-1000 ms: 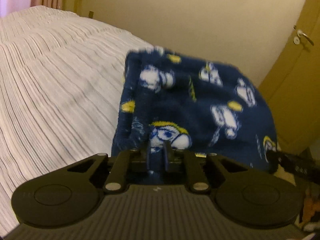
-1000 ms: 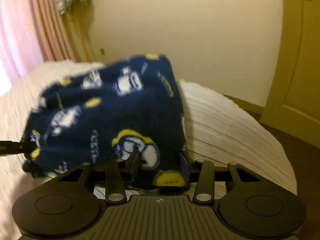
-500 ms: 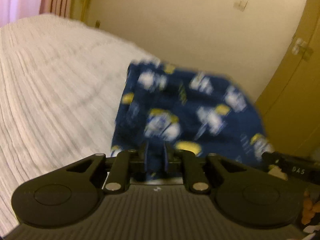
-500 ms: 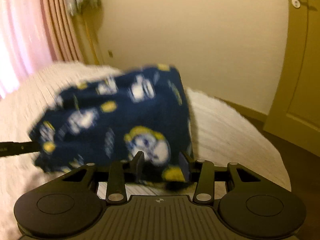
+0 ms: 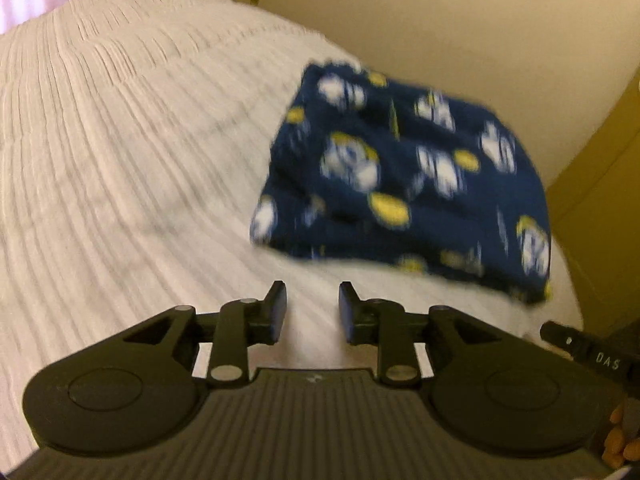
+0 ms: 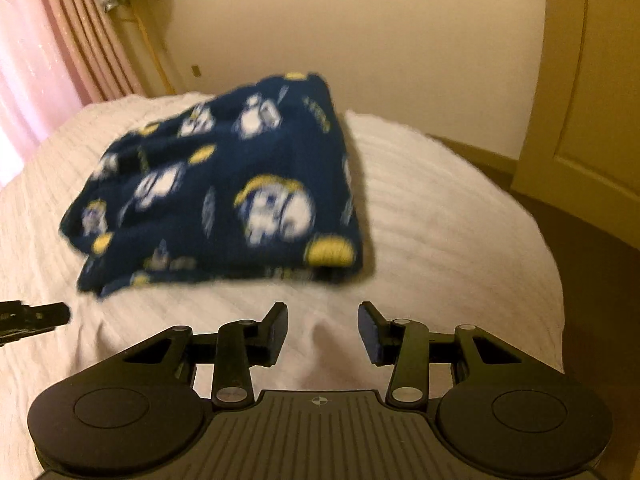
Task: Fold clothes
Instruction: 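Open both grippers and pull them back from the bundle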
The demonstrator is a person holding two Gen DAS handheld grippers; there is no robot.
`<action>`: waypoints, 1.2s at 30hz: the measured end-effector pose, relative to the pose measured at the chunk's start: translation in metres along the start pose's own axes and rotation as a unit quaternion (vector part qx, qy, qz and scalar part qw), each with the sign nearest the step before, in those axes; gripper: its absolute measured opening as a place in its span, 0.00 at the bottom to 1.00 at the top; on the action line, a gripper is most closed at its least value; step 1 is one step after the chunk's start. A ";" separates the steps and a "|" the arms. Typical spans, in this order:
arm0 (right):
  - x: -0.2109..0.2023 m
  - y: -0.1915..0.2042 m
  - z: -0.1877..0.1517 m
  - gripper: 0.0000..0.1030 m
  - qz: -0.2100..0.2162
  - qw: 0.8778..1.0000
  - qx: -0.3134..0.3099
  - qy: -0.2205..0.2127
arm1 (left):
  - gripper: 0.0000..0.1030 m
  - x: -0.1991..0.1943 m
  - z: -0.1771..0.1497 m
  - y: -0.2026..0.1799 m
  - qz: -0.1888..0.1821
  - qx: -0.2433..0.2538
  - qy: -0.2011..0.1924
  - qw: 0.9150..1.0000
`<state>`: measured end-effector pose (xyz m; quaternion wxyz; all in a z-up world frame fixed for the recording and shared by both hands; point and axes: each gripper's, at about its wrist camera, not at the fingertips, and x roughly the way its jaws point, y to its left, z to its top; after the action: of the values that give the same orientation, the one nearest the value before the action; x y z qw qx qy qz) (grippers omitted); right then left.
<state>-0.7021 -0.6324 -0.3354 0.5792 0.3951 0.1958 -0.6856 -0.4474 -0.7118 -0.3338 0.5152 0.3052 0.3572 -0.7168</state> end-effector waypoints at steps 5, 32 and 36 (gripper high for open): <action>-0.029 0.017 -0.030 0.42 -0.003 1.000 -0.015 -0.003 | 0.23 -0.024 -0.028 -0.008 0.014 0.043 0.016 0.999; -0.322 0.125 -0.091 0.42 -0.007 0.999 -0.024 -0.047 | 0.41 -0.344 -0.089 -0.010 0.008 0.104 -0.055 0.993; -0.355 0.135 -0.097 0.42 -0.015 0.998 -0.031 -0.061 | 0.46 -0.373 -0.098 -0.013 0.023 0.119 -0.066 0.990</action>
<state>-0.5378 -0.3690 -0.0959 0.5917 0.3320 0.1871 -0.7104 -0.3475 -0.4337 -0.0853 0.5144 0.3243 0.2276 -0.7605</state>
